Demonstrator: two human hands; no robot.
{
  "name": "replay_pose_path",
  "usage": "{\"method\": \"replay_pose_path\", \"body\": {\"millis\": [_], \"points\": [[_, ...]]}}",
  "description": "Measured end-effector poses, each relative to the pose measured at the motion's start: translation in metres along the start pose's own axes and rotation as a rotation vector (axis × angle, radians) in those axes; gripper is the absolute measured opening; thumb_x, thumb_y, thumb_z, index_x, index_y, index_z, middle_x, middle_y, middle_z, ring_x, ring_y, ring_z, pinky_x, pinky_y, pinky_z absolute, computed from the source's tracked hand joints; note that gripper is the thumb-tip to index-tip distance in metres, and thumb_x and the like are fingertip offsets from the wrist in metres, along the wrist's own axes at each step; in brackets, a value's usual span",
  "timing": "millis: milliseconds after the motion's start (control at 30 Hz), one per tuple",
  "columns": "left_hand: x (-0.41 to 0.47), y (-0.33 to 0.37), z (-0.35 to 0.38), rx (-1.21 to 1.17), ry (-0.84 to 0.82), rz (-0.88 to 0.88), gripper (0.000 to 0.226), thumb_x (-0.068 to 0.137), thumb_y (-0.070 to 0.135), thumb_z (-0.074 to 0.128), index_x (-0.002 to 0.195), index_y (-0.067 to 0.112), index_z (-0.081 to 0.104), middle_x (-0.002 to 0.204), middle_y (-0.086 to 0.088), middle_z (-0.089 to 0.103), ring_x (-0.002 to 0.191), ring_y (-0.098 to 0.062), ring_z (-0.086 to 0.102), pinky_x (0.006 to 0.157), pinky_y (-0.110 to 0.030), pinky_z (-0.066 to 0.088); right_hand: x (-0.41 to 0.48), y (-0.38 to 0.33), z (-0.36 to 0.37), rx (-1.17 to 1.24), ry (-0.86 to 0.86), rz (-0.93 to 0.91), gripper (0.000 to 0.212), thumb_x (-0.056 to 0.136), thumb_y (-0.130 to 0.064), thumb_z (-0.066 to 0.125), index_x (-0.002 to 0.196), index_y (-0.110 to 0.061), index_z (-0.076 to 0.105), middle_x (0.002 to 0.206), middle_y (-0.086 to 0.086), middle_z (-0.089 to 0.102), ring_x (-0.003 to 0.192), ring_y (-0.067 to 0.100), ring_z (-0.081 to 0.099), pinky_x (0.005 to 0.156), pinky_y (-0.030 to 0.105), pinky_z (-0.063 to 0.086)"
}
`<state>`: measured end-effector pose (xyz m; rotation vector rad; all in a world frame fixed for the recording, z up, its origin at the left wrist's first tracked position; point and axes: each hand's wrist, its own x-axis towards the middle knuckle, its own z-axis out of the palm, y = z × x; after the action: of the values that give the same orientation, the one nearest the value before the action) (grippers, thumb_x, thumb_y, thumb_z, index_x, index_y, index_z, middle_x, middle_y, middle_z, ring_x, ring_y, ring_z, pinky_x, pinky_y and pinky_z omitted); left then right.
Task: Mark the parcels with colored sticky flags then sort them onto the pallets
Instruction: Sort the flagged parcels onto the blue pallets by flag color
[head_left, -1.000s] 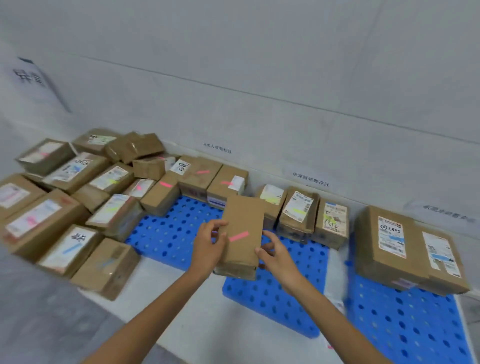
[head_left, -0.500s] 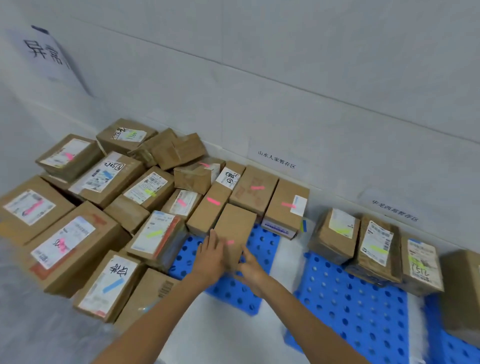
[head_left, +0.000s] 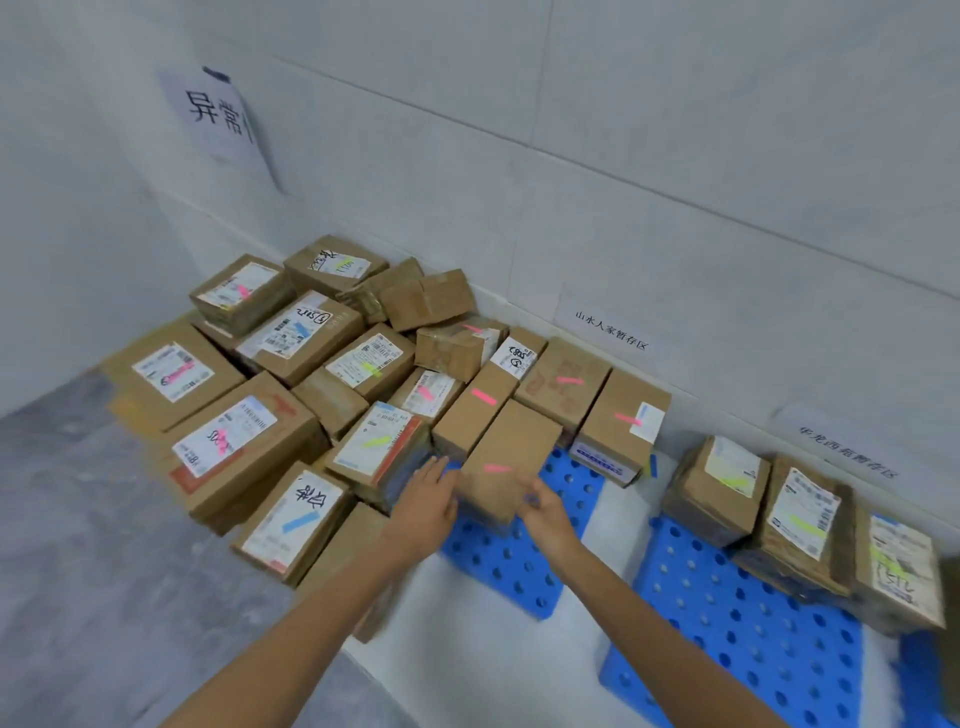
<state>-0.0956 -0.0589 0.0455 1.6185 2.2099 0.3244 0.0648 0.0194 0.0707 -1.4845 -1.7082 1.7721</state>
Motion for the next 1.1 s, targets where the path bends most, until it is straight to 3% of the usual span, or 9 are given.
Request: {"method": "replay_pose_path", "body": {"millis": [67, 233, 367, 533, 667, 800, 900, 967, 1100], "points": [[-0.018, -0.016, -0.016, -0.067, 0.069, -0.031, 0.045, 0.096, 0.016, 0.043, 0.14, 0.013, 0.037, 0.149, -0.005, 0.029, 0.142, -0.023, 0.023, 0.116, -0.032, 0.021, -0.007, -0.002, 0.009, -0.009, -0.04, -0.058, 0.047, 0.091, 0.012, 0.036, 0.109, -0.02, 0.064, 0.125, 0.002, 0.057, 0.112, 0.018, 0.054, 0.087, 0.025, 0.047], [-0.043, -0.059, -0.049, -0.153, 0.161, -0.19, 0.039, 0.095, 0.014, 0.043, 0.134, 0.012, 0.044, 0.137, -0.008, 0.044, 0.121, -0.021, 0.043, 0.096, -0.03, 0.039, -0.02, -0.021, 0.036, -0.048, -0.065, -0.069, 0.021, 0.097, -0.003, 0.043, 0.11, -0.011, 0.059, 0.104, 0.0, 0.06, 0.1, 0.014, 0.056, 0.077, 0.011, 0.047], [-0.029, -0.093, -0.069, -0.235, 0.127, -0.289, 0.041, 0.095, 0.014, 0.045, 0.136, 0.014, 0.042, 0.141, -0.011, 0.042, 0.122, -0.025, 0.046, 0.094, -0.033, 0.042, -0.006, -0.039, 0.067, -0.092, -0.091, -0.012, 0.023, 0.098, -0.011, 0.043, 0.109, -0.022, 0.059, 0.107, 0.0, 0.061, 0.108, 0.025, 0.058, 0.094, 0.038, 0.05], [0.008, -0.127, -0.074, -0.303, -0.084, -0.391, 0.037, 0.096, 0.017, 0.045, 0.131, 0.01, 0.038, 0.129, -0.014, 0.048, 0.106, -0.028, 0.056, 0.085, -0.037, 0.05, 0.028, -0.062, 0.108, -0.099, -0.091, 0.148, 0.029, 0.098, -0.013, 0.04, 0.12, -0.025, 0.054, 0.112, 0.007, 0.058, 0.122, 0.041, 0.047, 0.1, 0.049, 0.041], [0.028, -0.153, -0.07, -0.418, -0.17, -0.409, 0.024, 0.095, 0.015, 0.045, 0.118, 0.014, 0.041, 0.112, -0.008, 0.054, 0.096, -0.022, 0.059, 0.08, -0.036, 0.053, 0.05, -0.072, 0.148, -0.088, -0.119, 0.246, 0.046, 0.098, -0.006, 0.039, 0.142, -0.017, 0.036, 0.14, 0.013, 0.042, 0.124, 0.031, 0.047, 0.099, 0.039, 0.044], [0.036, -0.163, -0.076, -0.538, -0.151, -0.413, 0.01, 0.093, 0.01, 0.046, 0.102, 0.013, 0.045, 0.094, -0.006, 0.054, 0.086, -0.02, 0.053, 0.069, -0.027, 0.042, 0.058, -0.074, 0.177, -0.045, -0.081, 0.226, 0.047, 0.096, -0.001, 0.039, 0.142, -0.013, 0.036, 0.128, 0.012, 0.052, 0.083, 0.007, 0.051, 0.059, 0.007, 0.045], [0.04, -0.166, -0.089, -0.603, -0.077, -0.425, 0.018, 0.093, 0.013, 0.05, 0.111, 0.01, 0.05, 0.083, -0.001, 0.056, 0.079, -0.017, 0.053, 0.061, -0.023, 0.04, 0.057, -0.079, 0.186, -0.001, 0.006, 0.226, 0.044, 0.096, -0.002, 0.04, 0.138, -0.014, 0.041, 0.124, 0.011, 0.05, 0.083, 0.009, 0.048, 0.069, 0.017, 0.045], [0.041, -0.164, -0.103, -0.625, -0.059, -0.362, 0.027, 0.094, 0.016, 0.051, 0.12, 0.008, 0.055, 0.097, -0.002, 0.064, 0.085, -0.016, 0.057, 0.068, -0.022, 0.046, 0.056, -0.081, 0.186, 0.072, 0.065, 0.204, 0.04, 0.096, -0.001, 0.04, 0.133, -0.014, 0.047, 0.126, 0.007, 0.048, 0.088, 0.009, 0.049, 0.071, 0.014, 0.044], [0.045, -0.154, -0.131, -0.688, -0.058, -0.248, 0.023, 0.094, 0.008, 0.049, 0.11, 0.011, 0.065, 0.097, 0.005, 0.062, 0.087, -0.011, 0.057, 0.061, -0.009, 0.04, 0.049, -0.094, 0.177, 0.188, 0.155, 0.143, 0.033, 0.096, -0.003, 0.042, 0.121, -0.019, 0.056, 0.132, 0.003, 0.05, 0.106, 0.015, 0.053, 0.093, 0.028, 0.048]]}}
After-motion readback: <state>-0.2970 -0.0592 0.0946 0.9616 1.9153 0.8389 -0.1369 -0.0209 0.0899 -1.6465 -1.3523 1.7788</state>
